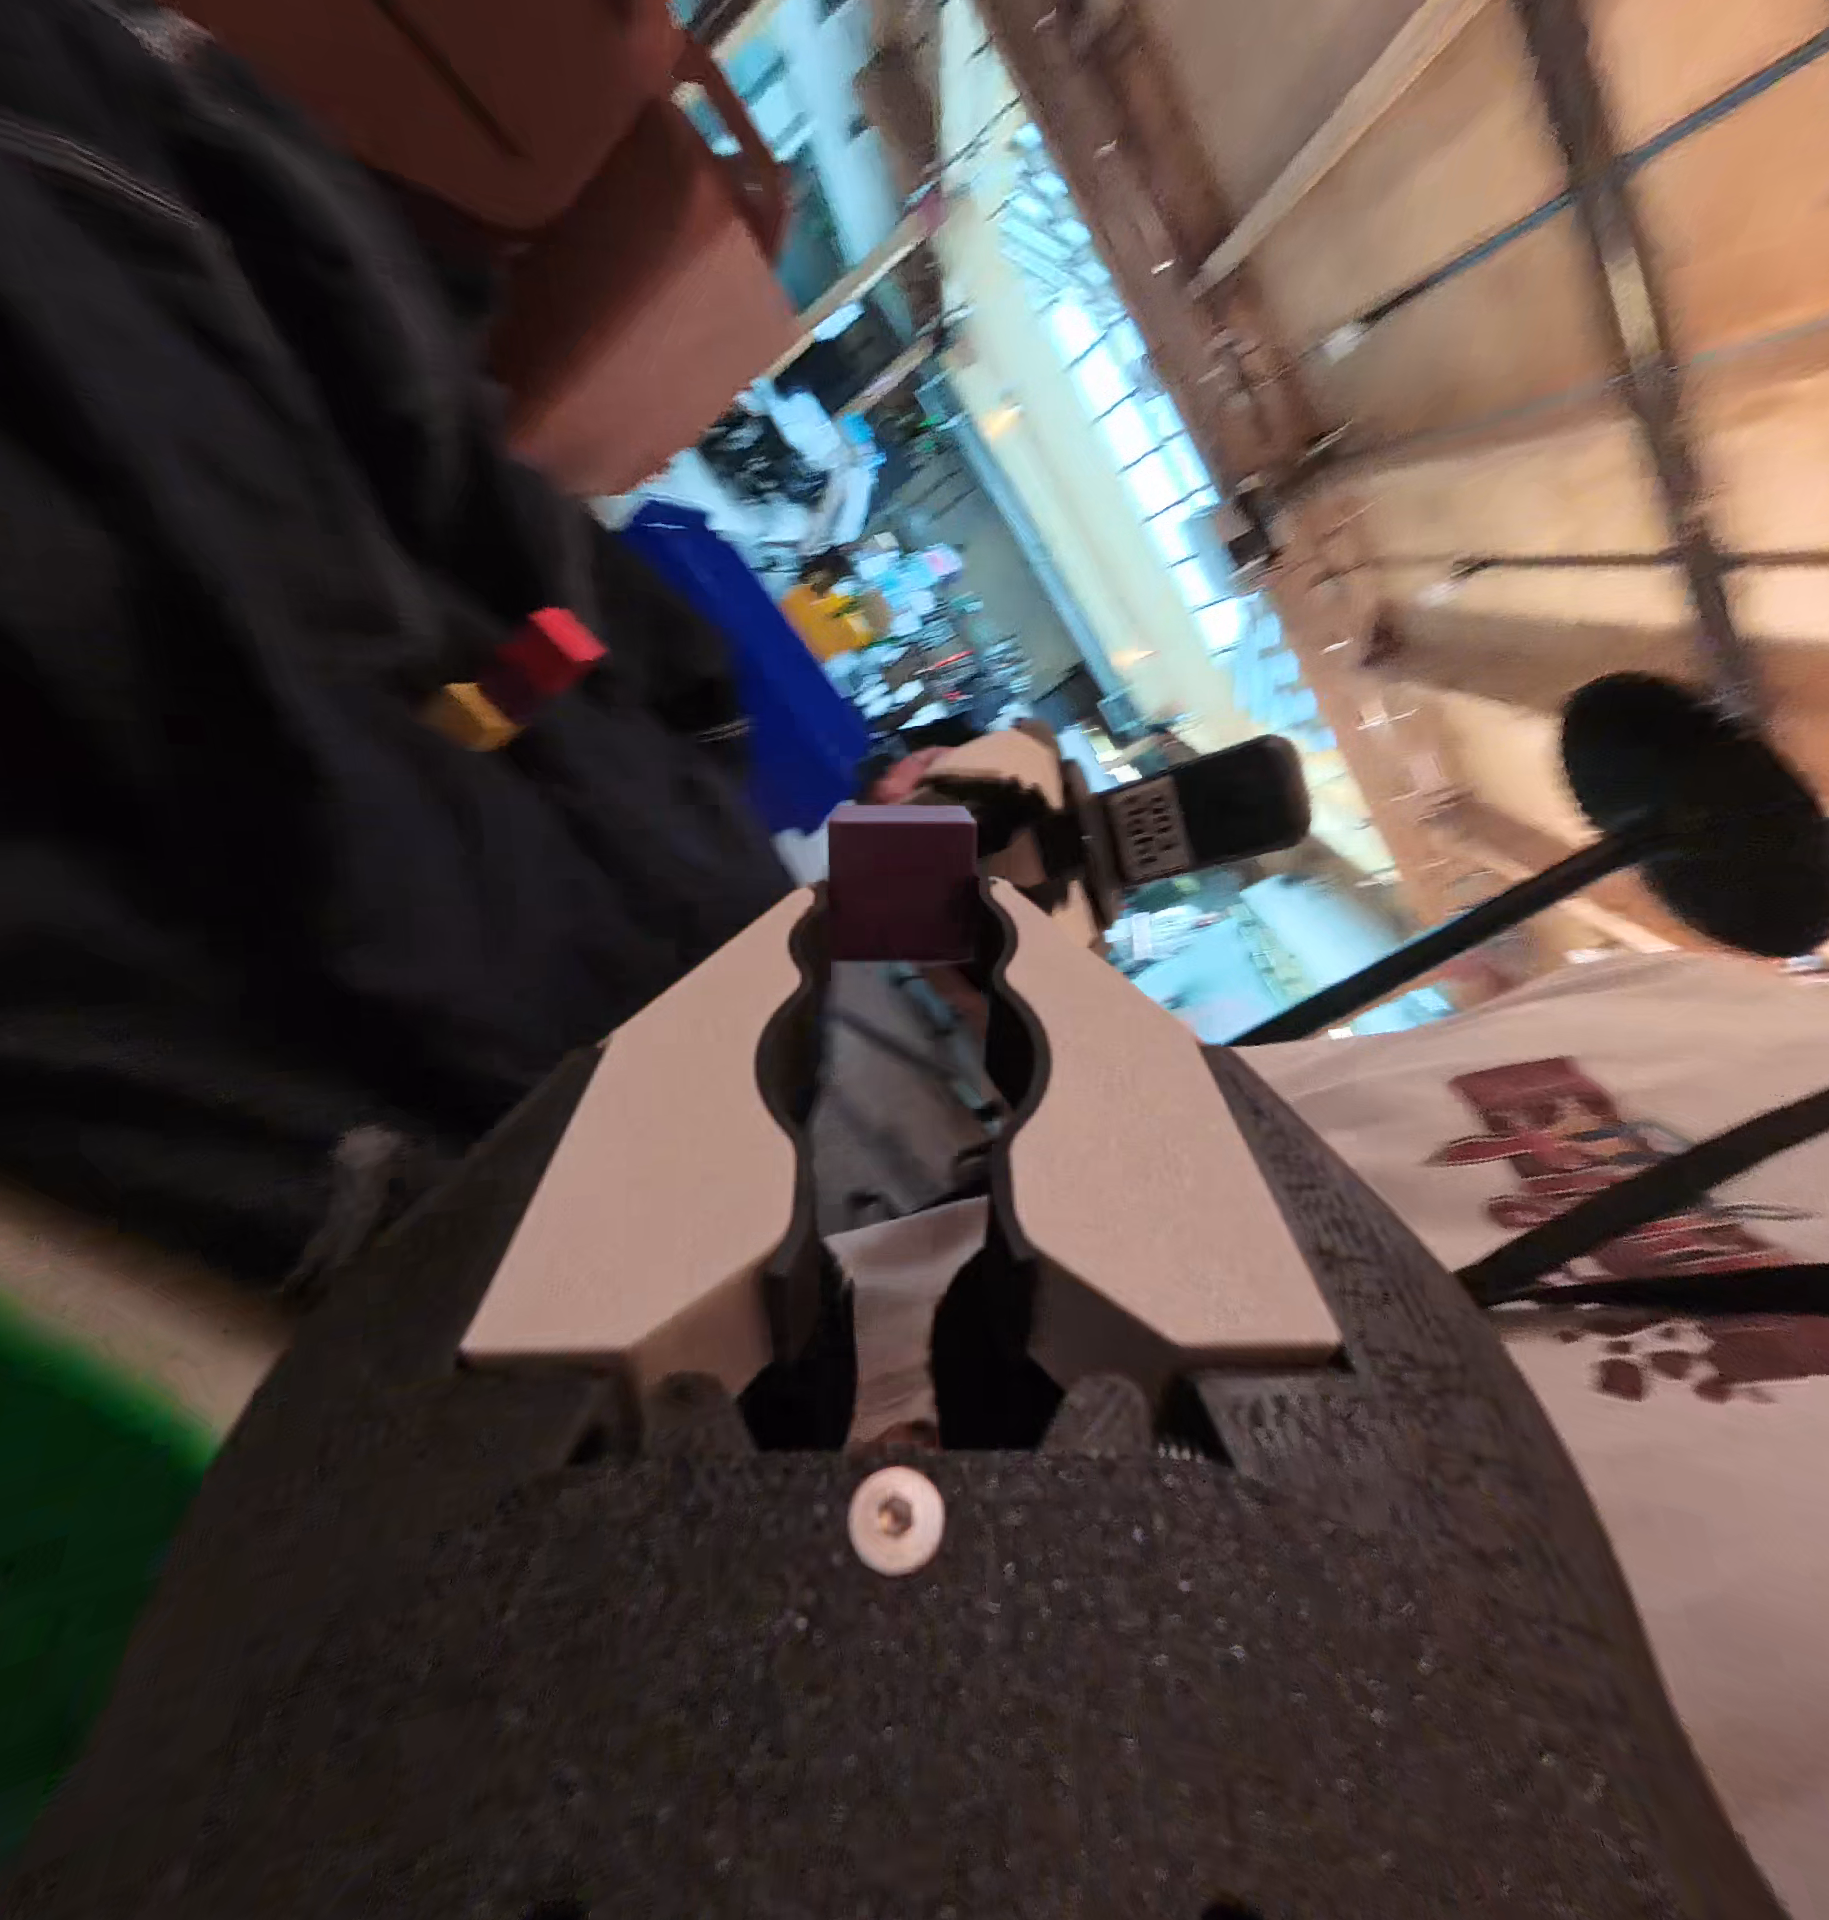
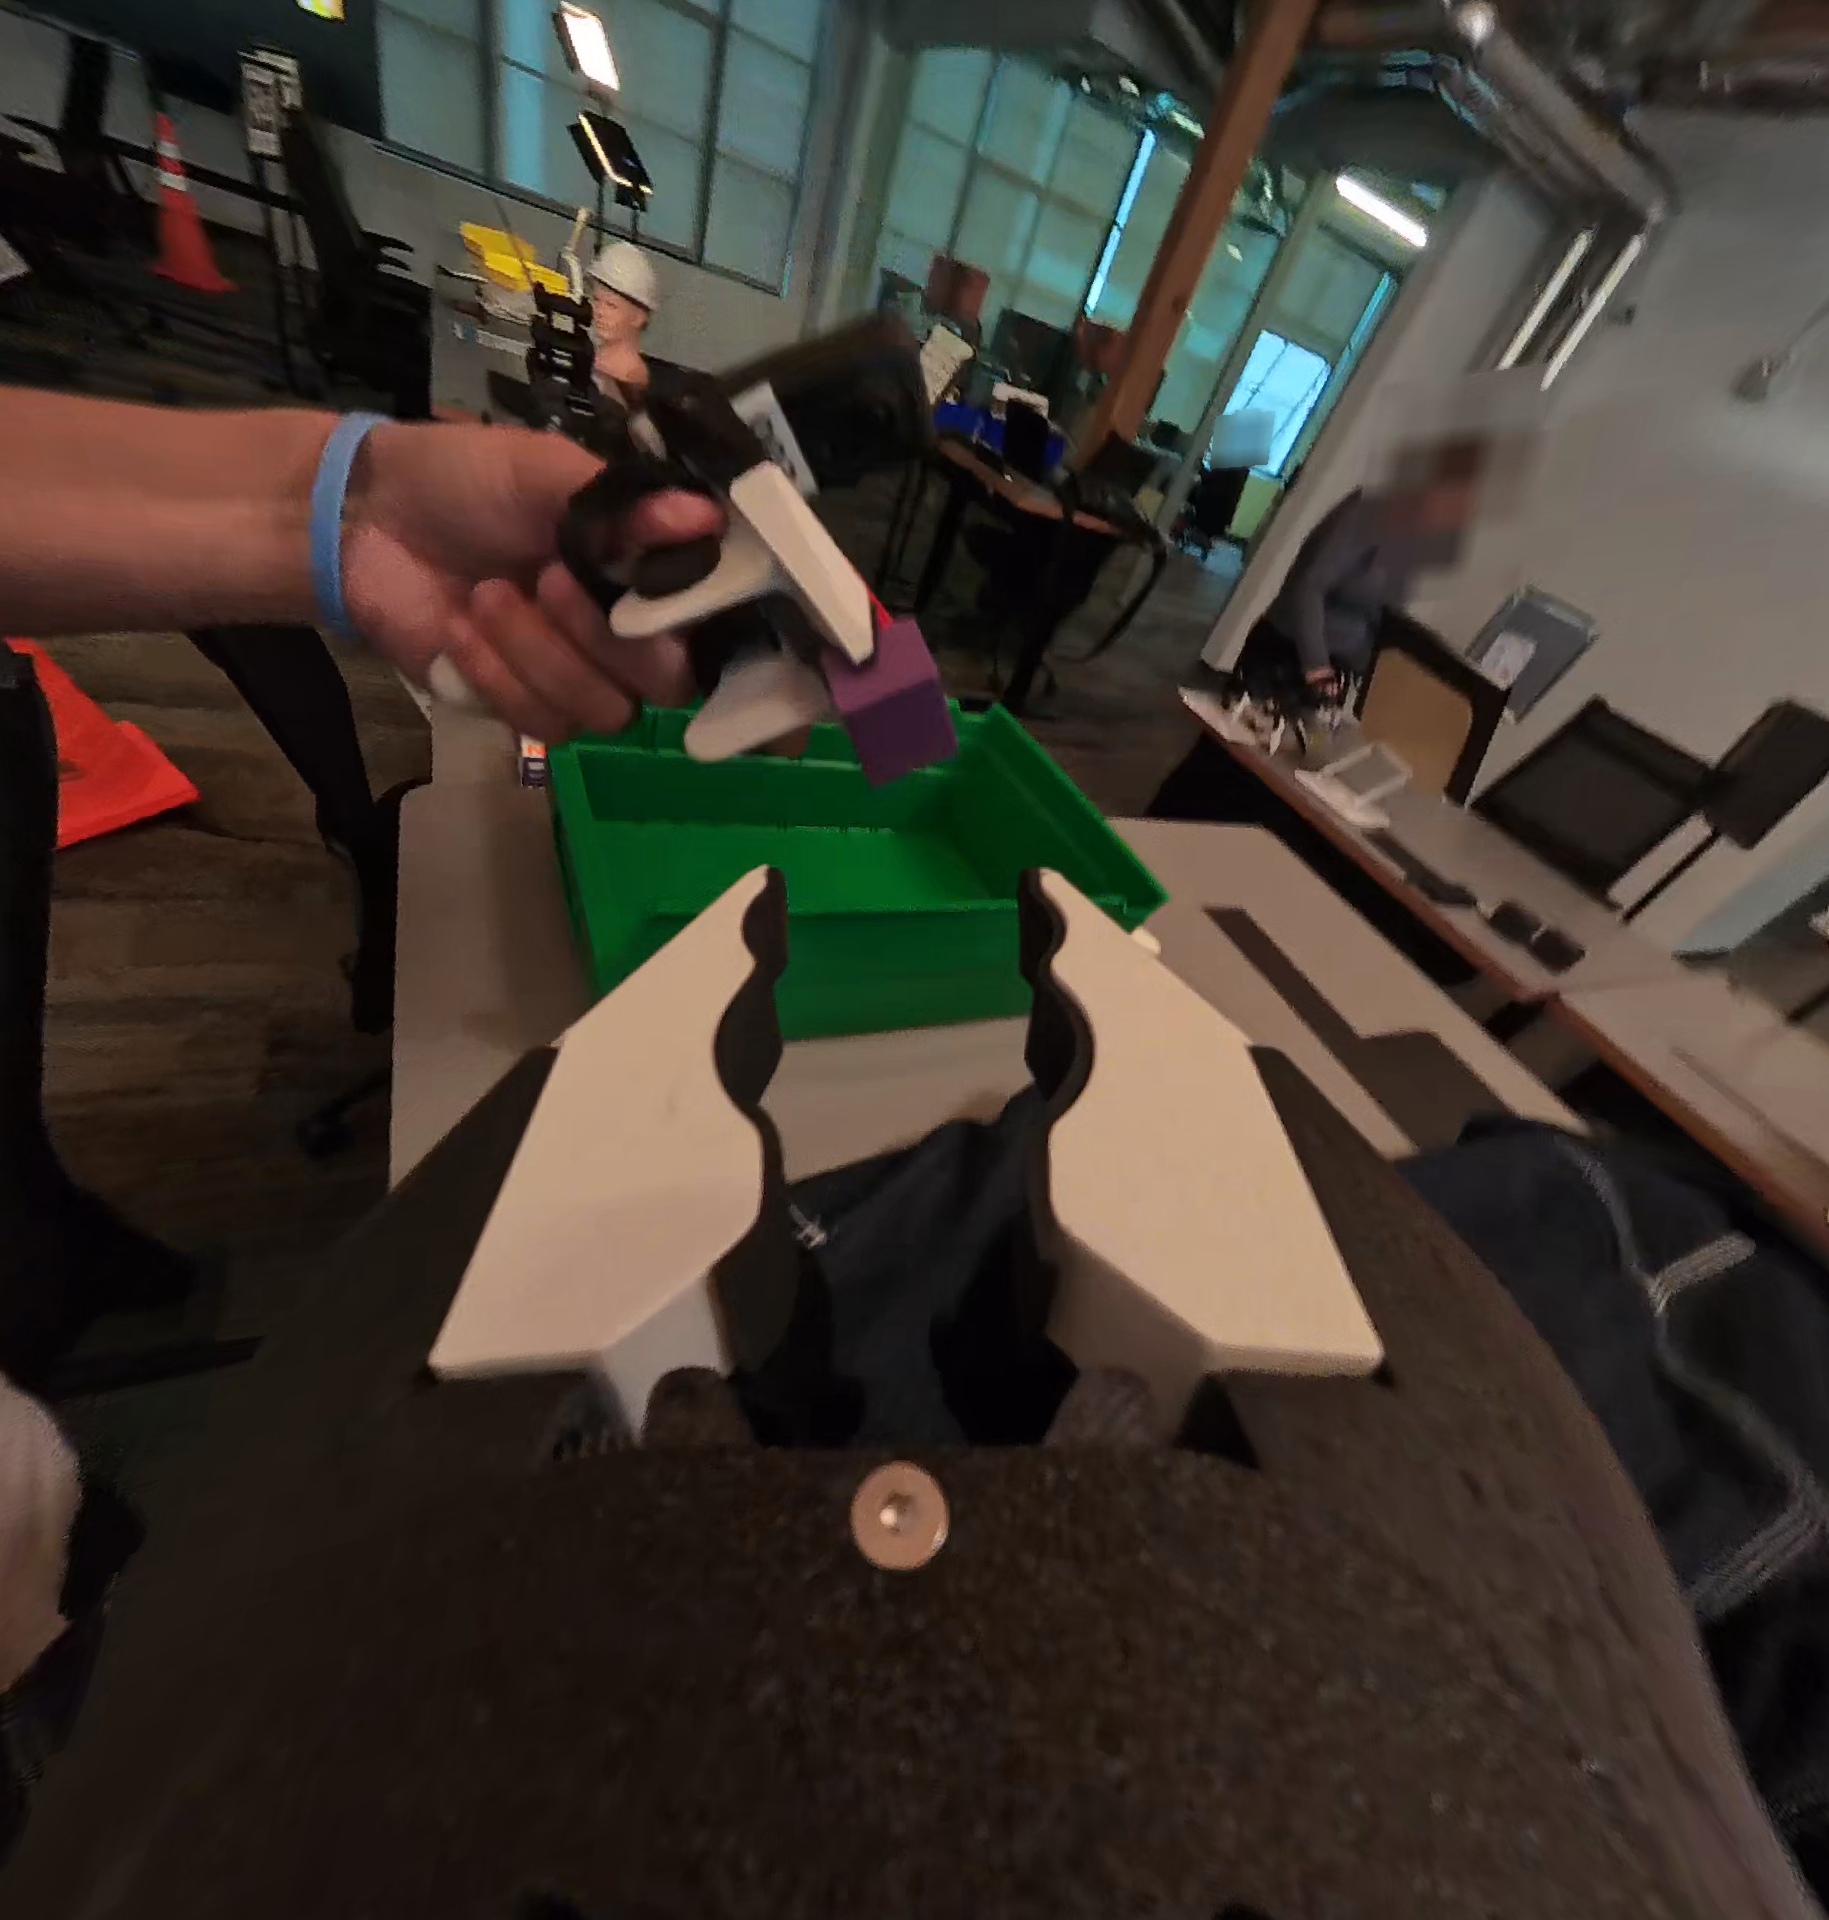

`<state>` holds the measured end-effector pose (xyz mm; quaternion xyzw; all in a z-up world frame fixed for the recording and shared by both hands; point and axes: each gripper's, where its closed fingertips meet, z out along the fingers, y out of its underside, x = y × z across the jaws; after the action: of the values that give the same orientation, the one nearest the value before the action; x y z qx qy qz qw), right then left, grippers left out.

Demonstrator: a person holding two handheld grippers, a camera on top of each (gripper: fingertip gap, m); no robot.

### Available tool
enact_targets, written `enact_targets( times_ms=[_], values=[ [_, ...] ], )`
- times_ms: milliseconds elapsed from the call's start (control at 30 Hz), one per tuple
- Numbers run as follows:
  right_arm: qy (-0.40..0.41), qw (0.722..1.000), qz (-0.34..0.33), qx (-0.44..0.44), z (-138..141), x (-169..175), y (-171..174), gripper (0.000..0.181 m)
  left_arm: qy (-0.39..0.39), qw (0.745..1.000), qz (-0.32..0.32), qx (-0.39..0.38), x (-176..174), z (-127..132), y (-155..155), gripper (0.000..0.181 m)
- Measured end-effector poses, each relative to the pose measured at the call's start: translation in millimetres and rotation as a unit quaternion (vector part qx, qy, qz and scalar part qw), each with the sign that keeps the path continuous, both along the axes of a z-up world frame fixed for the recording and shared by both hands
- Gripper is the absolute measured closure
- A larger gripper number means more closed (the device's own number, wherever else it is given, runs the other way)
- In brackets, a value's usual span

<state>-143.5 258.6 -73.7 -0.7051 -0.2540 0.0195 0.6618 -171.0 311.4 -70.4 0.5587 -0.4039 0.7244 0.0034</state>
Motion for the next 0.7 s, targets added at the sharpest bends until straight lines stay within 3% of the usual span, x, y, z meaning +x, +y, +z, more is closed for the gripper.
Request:
enact_targets(
  times_ms=[167,267,367,400,467,567,700],
  values=[
    [-0.037,0.998,0.042,0.033,18.6,-7.6,2.2,0.138,-0.03,0.995,-0.062,-0.072,16.8,16.1,-51.0,0.154],
    [-0.072,0.995,0.047,0.042,13.4,-4.1,-5.6,0.155,-0.015,0.992,-0.084,-0.088,29.1,11.3,-72.6,0.154],
    [-0.082,0.995,0.053,0.034,7.3,4.8,-17.6,0.154,-0.016,0.992,-0.092,-0.088,36.1,6.3,-85.0,0.152],
    [-0.084,0.995,0.047,0.026,6.7,12.9,-20.8,0.154,-0.021,0.993,-0.086,-0.074,37.0,5.3,-87.1,0.144],
    [-0.101,0.994,0.043,0.005,8.7,38.9,-28.3,0.154,-0.015,0.999,-0.048,-0.019,39.4,-2.3,-84.8,0.125],
    [-0.14,0.986,0.006,-0.095,6.1,108.3,-29.4,0.154,-0.006,0.998,0.011,0.063,33.9,-13.5,-81.8,0.125],
    [-0.238,0.913,-0.005,-0.332,-36.9,192.1,-33.0,0.154,0.009,0.996,0.04,0.077,24.2,-23.3,-91.3,0.126]
  ],
)
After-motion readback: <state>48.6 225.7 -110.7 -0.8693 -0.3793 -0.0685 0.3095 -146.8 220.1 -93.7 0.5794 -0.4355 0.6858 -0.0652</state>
